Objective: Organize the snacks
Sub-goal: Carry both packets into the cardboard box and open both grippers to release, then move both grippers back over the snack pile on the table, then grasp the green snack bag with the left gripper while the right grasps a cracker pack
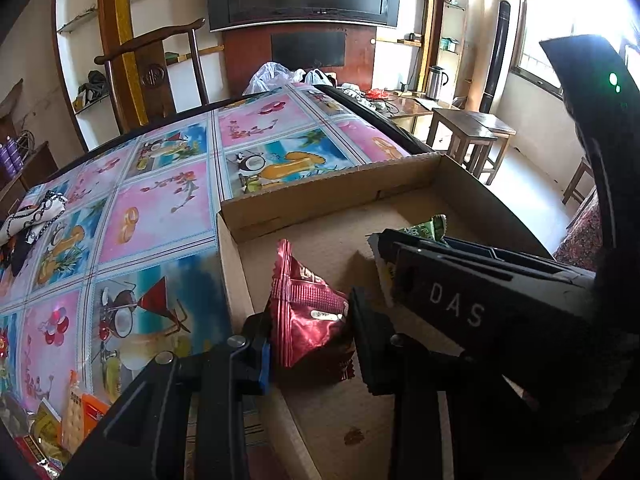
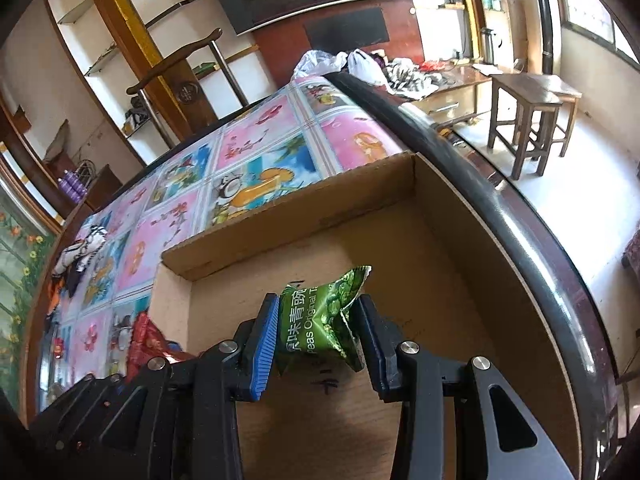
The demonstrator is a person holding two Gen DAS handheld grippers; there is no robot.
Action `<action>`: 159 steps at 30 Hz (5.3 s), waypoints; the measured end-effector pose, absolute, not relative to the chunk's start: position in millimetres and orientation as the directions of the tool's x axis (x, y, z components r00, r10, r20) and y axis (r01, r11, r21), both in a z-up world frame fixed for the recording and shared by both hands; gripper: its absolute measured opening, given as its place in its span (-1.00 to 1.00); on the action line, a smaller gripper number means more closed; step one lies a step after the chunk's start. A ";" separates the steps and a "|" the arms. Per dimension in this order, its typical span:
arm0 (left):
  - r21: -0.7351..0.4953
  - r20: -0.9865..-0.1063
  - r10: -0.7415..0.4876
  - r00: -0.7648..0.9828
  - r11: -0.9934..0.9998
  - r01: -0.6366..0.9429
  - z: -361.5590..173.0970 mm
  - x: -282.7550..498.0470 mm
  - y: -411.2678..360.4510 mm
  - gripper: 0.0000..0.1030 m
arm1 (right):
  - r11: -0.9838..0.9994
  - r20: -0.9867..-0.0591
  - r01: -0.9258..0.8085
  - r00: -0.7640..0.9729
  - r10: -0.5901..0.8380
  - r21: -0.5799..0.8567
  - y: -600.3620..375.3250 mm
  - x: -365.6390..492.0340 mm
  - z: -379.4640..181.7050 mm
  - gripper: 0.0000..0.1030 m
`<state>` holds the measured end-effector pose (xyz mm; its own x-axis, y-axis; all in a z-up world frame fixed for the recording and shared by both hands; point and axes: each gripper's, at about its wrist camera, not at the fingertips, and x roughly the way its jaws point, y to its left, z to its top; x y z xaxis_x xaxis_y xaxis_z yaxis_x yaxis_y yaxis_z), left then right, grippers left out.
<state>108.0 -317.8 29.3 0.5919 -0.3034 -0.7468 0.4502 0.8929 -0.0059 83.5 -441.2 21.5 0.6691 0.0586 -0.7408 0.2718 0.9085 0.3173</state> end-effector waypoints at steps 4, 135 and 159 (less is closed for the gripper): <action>0.000 -0.745 -0.300 0.596 0.893 0.450 29.1 107.1 -318.4 -0.39 | 0.911 -0.724 0.270 0.689 0.044 0.312 -439.8 80.0 29.7 -0.20; 0.011 -0.734 -0.105 0.671 0.986 0.166 51.5 -26.2 38.3 0.37 | 0.738 -0.725 -0.561 0.319 0.610 0.375 -186.3 8.3 20.7 0.25; 0.035 -0.816 -0.103 0.569 0.973 0.227 13.1 -20.1 53.2 0.28 | 0.631 -0.835 -0.775 0.367 0.410 -0.031 -84.4 -19.8 0.5 0.40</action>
